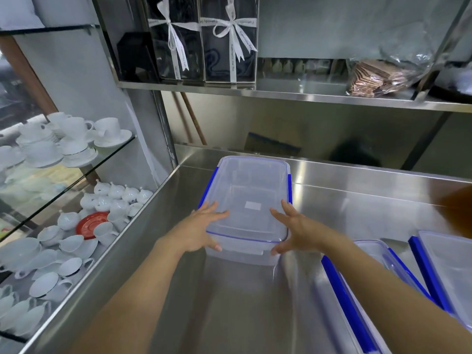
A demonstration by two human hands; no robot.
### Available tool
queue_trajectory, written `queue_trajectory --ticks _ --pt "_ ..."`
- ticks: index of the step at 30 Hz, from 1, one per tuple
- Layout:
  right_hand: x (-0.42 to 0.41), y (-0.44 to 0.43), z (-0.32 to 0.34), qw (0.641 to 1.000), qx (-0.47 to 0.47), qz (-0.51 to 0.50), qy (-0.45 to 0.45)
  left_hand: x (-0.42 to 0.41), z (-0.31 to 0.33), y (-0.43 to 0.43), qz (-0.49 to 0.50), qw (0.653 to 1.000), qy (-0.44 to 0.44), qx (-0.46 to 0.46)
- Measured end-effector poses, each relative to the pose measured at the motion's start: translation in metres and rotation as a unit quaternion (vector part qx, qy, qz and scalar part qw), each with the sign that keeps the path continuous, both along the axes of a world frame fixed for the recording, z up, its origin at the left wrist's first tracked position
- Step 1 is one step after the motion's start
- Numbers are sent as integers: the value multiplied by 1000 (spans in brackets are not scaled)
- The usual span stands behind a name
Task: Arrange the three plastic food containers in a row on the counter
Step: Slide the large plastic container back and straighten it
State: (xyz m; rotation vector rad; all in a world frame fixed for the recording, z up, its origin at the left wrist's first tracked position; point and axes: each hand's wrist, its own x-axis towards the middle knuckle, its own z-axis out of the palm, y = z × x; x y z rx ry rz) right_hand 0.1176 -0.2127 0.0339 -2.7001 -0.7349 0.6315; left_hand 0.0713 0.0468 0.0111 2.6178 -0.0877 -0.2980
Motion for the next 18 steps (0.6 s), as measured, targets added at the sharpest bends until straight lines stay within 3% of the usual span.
queue_trajectory --ticks 5,10,14,18 --pt "3 7 4 999 -24 -9 -32 12 -20 -4 44 997 -52 47" --pt "1 7 2 998 -38 -21 -44 5 -13 -8 60 996 -61 20" --pt "-9 5 -8 990 -104 -7 -91 -3 -5 -18 43 988 -63 135" --pt "-26 -2 -10 980 -101 -34 -169 -16 -5 -34 37 969 -62 237"
